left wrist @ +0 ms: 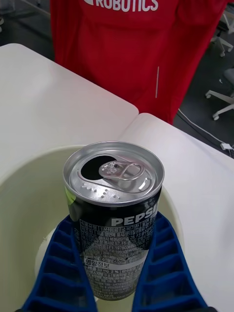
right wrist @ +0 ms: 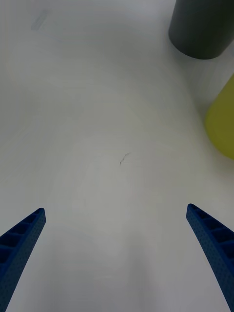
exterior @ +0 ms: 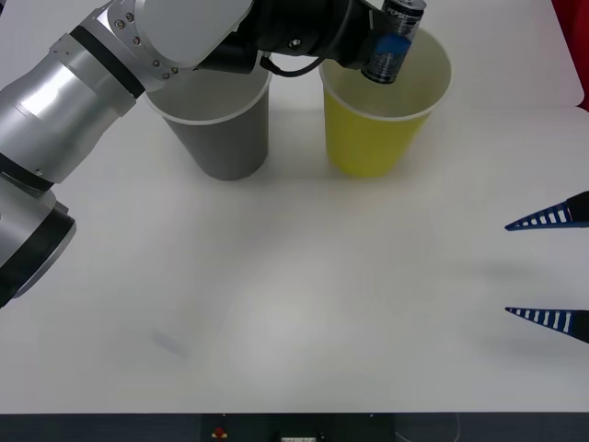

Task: Put the can into the green bin and the plastic bottle into the gray bin

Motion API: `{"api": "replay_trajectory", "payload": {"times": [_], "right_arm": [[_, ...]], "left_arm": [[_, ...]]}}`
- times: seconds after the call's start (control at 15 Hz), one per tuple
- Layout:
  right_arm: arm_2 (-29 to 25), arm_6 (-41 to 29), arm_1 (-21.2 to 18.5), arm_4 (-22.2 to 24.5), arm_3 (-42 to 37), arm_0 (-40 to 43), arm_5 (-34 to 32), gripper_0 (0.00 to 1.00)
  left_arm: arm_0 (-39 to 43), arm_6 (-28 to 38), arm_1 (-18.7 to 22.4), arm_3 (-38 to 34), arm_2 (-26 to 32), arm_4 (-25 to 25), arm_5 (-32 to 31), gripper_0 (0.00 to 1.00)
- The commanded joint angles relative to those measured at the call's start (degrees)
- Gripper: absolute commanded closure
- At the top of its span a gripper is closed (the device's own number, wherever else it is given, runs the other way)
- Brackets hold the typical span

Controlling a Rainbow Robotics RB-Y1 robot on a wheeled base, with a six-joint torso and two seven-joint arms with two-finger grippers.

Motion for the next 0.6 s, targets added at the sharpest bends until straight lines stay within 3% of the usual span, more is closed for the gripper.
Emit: {"api": "replay_trajectory", "payload": {"times": [0.07,0.4,0.6], "right_arm": [[0.0,0.0,0.0,0.0,0.0,0.0,0.0,0.0],[0.0,0.0,0.0,0.0,0.0,0.0,0.0,0.0],[0.0,0.0,0.0,0.0,0.0,0.0,0.0,0.0]], "left_arm": [[0.0,-2.2,-0.1,-0.1,0.0,0.7,0.4,0.0],[0.2,-5.1,0.4,-0.2,0.0,4.6,0.4,0.0],[3.9,-5.8,3.3,-5.8,0.2,6.0,0.3,0.0]]}}
